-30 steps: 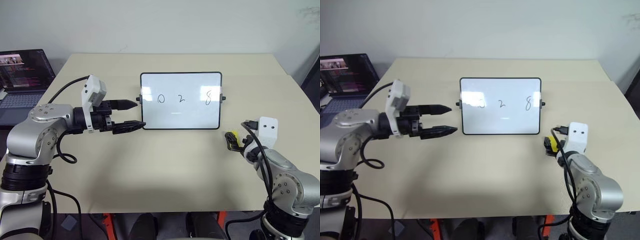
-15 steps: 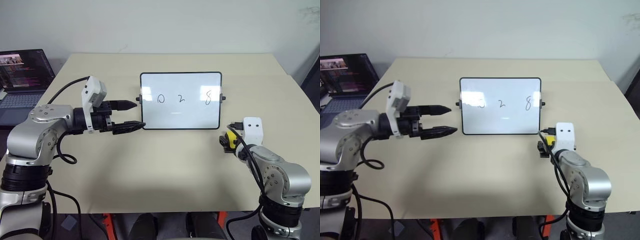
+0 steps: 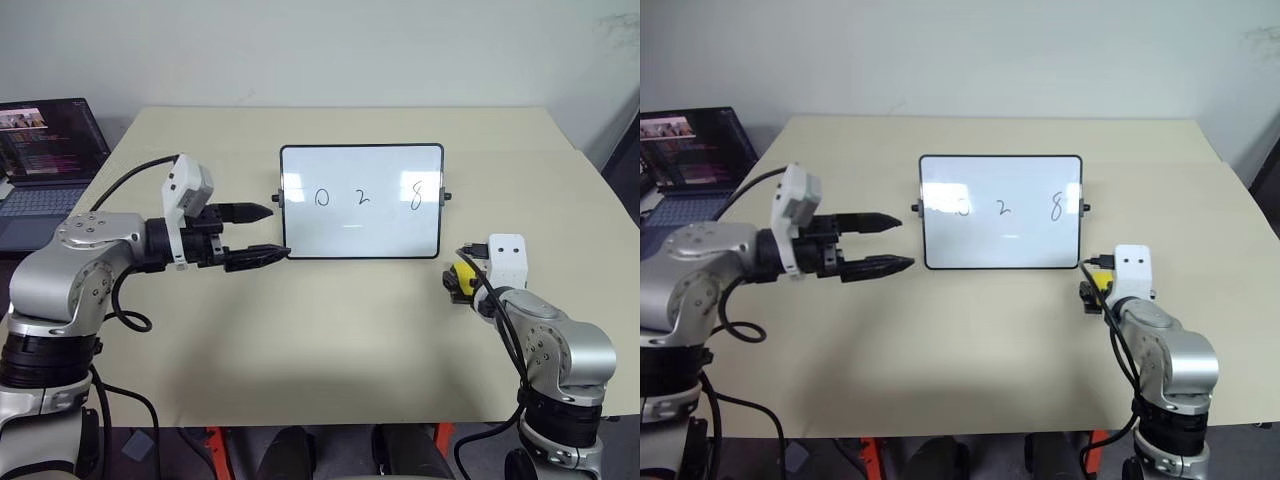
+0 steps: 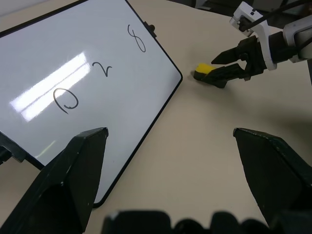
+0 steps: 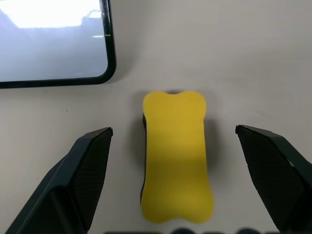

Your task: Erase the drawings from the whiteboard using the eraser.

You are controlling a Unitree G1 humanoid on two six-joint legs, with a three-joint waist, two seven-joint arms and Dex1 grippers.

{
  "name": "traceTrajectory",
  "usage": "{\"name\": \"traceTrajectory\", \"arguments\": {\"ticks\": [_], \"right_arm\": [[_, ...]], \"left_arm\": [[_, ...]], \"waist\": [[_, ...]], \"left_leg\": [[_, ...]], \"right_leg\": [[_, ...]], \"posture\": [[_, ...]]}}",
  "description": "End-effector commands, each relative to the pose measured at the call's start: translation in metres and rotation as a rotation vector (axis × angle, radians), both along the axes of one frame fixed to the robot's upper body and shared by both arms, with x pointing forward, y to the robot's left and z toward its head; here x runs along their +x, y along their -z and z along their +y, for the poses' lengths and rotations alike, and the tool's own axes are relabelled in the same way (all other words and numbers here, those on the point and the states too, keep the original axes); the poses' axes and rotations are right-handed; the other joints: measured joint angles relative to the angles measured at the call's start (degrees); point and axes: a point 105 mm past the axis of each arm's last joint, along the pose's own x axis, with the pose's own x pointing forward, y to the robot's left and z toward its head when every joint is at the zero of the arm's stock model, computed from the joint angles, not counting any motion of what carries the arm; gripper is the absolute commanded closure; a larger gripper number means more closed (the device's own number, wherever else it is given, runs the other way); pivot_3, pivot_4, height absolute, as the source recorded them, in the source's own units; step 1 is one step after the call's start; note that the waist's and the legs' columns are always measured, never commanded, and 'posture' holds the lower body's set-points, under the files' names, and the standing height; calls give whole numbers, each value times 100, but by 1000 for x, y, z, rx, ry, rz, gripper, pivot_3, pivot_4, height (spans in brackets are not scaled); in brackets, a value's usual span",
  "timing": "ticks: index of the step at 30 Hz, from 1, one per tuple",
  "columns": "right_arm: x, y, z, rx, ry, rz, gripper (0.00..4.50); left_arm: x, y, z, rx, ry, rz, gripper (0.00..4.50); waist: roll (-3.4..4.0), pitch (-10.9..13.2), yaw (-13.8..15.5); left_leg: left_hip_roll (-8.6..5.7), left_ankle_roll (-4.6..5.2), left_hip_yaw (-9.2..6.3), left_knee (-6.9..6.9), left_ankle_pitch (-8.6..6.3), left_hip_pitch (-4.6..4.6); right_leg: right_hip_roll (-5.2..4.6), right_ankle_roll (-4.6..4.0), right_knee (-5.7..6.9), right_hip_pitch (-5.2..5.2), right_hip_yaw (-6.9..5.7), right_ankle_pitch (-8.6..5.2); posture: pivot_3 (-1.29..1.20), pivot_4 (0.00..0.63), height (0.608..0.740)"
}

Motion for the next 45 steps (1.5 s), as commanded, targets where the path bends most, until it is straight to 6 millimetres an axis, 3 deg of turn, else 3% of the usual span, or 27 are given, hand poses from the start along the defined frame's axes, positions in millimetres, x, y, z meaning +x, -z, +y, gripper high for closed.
{"name": "traceTrajectory", "arguments": {"ticks": [1,21,25,30,32,45], "right_arm": [[3,-9,-4,-1,13,-45,73],[6,-2,-8,8,40,-37,73],[6,-1,-8,14,41,-34,972],[6,-1,-8,25,48,-35,2882],[6,-1,-8,24,49,-36,3292],[8,-9,-10,15,55,-68,3296]], "left_arm": [[-2,-14,1,6,-2,-57,0],[-1,-15,3,20,-3,-65,0],[-1,-16,3,22,-4,-69,0],[0,-17,3,23,-5,-75,0],[2,-19,3,20,-11,-86,0],[2,-20,2,23,-3,-89,0]], "waist": [[0,0,0],[0,0,0],[0,0,0],[0,0,0],[0,0,0],[0,0,0]], "left_leg": [[0,0,0,0,0,0],[0,0,0,0,0,-1],[0,0,0,0,0,-1],[0,0,0,0,0,-1],[0,0,0,0,0,-1],[0,0,0,0,0,-1]], "right_leg": [[0,0,0,0,0,0],[0,0,0,-1,0,0],[0,0,0,-1,0,0],[0,0,0,-2,0,0],[0,0,0,-2,0,0],[0,0,1,-2,0,0]], "posture": [[0,150,740],[0,150,740],[0,150,740],[0,150,740],[0,150,740],[0,150,740]]}}
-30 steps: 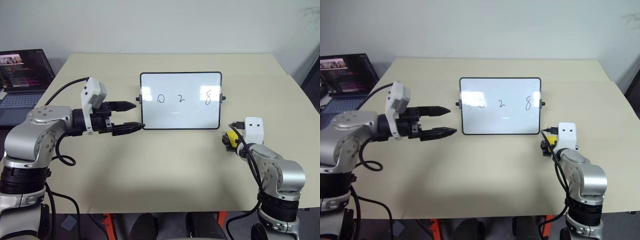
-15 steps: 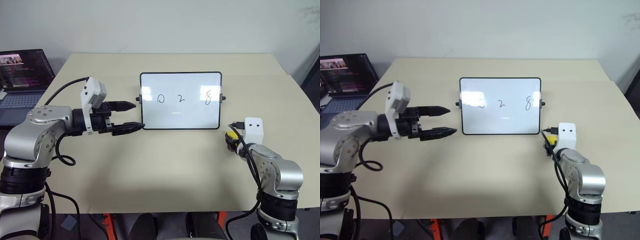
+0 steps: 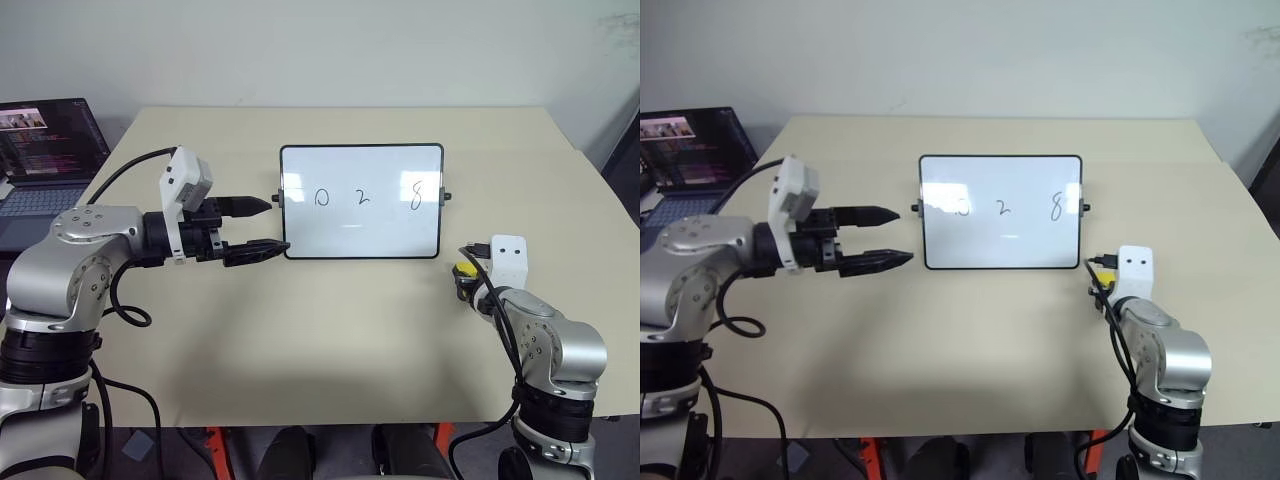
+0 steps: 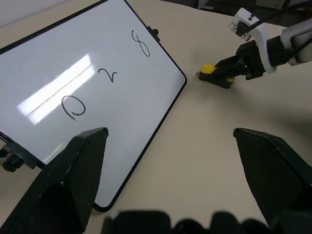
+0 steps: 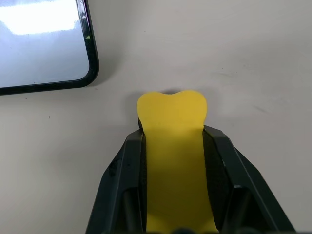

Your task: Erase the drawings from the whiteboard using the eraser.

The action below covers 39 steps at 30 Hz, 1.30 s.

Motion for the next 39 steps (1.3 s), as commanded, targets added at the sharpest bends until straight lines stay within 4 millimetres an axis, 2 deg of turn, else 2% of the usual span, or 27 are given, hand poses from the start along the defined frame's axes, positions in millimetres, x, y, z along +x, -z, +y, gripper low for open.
{"name": "traceTrajectory", "arguments": {"ticks": [1,6,11,22,32,39], "right_arm": [[5,-20,-5,-21,13,-87,3296],[9,-27,-5,-25,7,-119,3296],[10,-30,-5,-29,9,-134,3296],[16,-38,-2,-38,0,-166,3296],[22,-45,-2,-61,-14,-199,3296],[38,-73,8,-135,-107,-333,3296]], "left_arm": [[0,-13,2,7,-3,-63,0],[7,-12,6,-4,-58,-97,0],[22,-14,17,-19,-186,-165,0],[25,-4,15,-41,-281,-194,0],[28,-9,11,-36,-303,-221,0],[28,-10,8,-28,-282,-219,0]], "waist": [[0,0,0],[0,0,0],[0,0,2],[0,0,2],[0,0,1],[0,1,-6]], "left_leg": [[0,0,0,0,0,0],[0,0,0,0,0,0],[0,0,1,0,0,-1],[1,0,3,0,0,-6],[1,0,4,0,0,-7],[0,0,7,0,0,-7]], "right_leg": [[0,0,0,0,0,0],[0,0,0,-1,0,0],[0,0,0,-1,0,0],[-1,-1,2,-10,4,1],[-1,-1,4,-12,4,1],[-1,-1,4,-13,6,1]], "posture": [[0,150,740],[0,150,740],[0,150,740],[0,150,740],[0,150,740],[0,150,740]]}}
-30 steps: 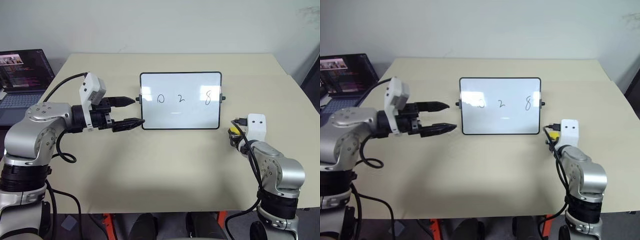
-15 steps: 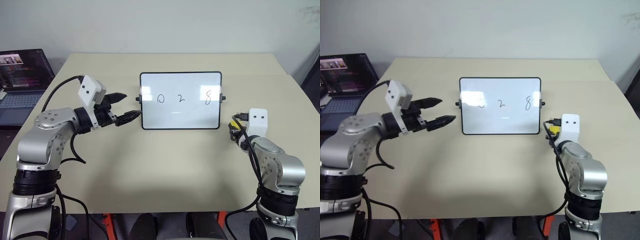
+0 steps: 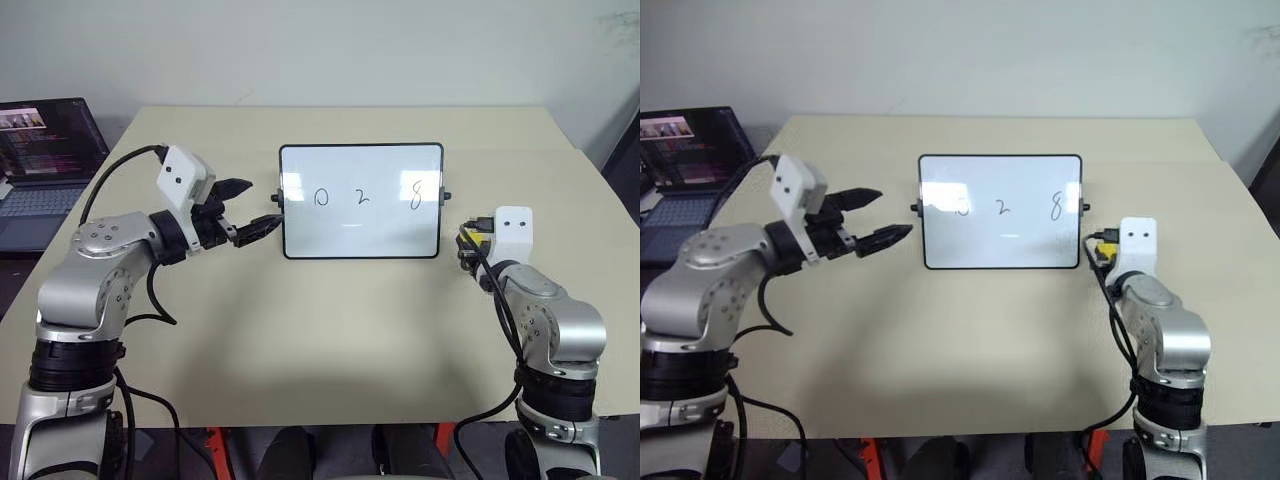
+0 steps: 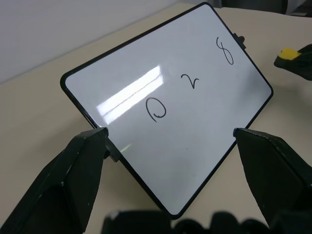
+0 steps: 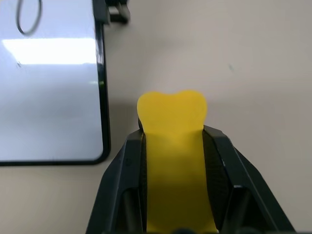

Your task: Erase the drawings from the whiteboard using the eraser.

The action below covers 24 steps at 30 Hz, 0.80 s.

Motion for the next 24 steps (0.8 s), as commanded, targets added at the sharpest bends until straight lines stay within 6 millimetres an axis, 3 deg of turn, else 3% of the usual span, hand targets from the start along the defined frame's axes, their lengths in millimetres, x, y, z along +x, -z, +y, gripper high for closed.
{"name": "traceTrajectory", "arguments": {"ticks": [1,11,17,24], "right_arm": [[11,-32,6,-47,-50,-142,3296],[42,-66,26,-97,-149,-286,3296],[60,-60,39,-119,-207,-290,3296],[76,-66,54,-130,-251,-325,3296]], "left_arm": [[-2,-13,-4,10,23,-49,0],[2,-14,-15,3,57,-58,0],[3,-13,-18,-3,71,-55,0],[5,-15,-18,3,77,-58,0]], "waist": [[0,0,-1],[-1,0,0],[-1,0,3],[-1,0,-18]], "left_leg": [[0,0,0,0,0,0],[0,0,3,1,0,-2],[1,0,5,0,0,-3],[3,0,9,3,1,-4]], "right_leg": [[0,0,0,-1,0,0],[0,-1,-1,-2,1,1],[0,-1,-2,-4,1,1],[0,-4,5,-8,4,4]], "posture": [[0,150,740],[0,150,740],[0,150,740],[0,150,740]]}}
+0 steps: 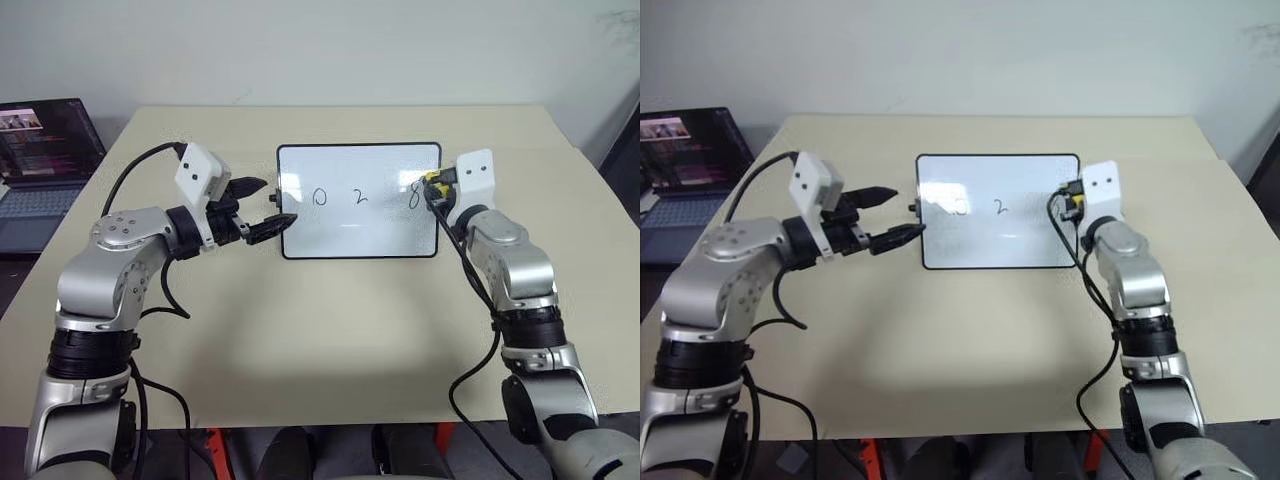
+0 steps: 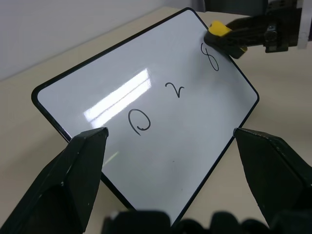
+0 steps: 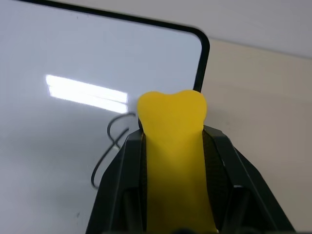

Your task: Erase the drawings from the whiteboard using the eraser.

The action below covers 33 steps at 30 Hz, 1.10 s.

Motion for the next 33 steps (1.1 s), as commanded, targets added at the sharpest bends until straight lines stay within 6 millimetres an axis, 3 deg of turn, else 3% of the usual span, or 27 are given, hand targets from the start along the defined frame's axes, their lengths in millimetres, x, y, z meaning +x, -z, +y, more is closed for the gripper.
{"name": "traceTrajectory", "arguments": {"ticks": [1,15,25,33], "right_arm": [[5,-18,10,-3,-32,-75,3296],[14,-22,23,-9,-72,-92,3296],[-13,34,22,-60,-90,63,3296],[-33,60,14,-94,-88,150,3296]], "left_arm": [[-1,-17,-2,6,16,-71,0],[-4,-17,0,12,8,-78,0],[-5,-19,3,19,0,-86,0],[-5,-19,1,20,10,-86,0]], "waist": [[0,0,5],[0,0,-7],[-3,-2,-10],[-6,-4,-1]], "left_leg": [[1,0,-3,0,0,0],[3,0,4,1,0,-2],[4,0,2,2,0,-1],[4,1,-3,7,1,9]], "right_leg": [[0,0,0,0,-3,0],[0,-1,2,-3,4,1],[-1,-1,2,0,2,2],[0,-3,5,10,-3,8]], "posture": [[0,150,740],[0,150,740],[0,150,740],[0,150,740]]}}
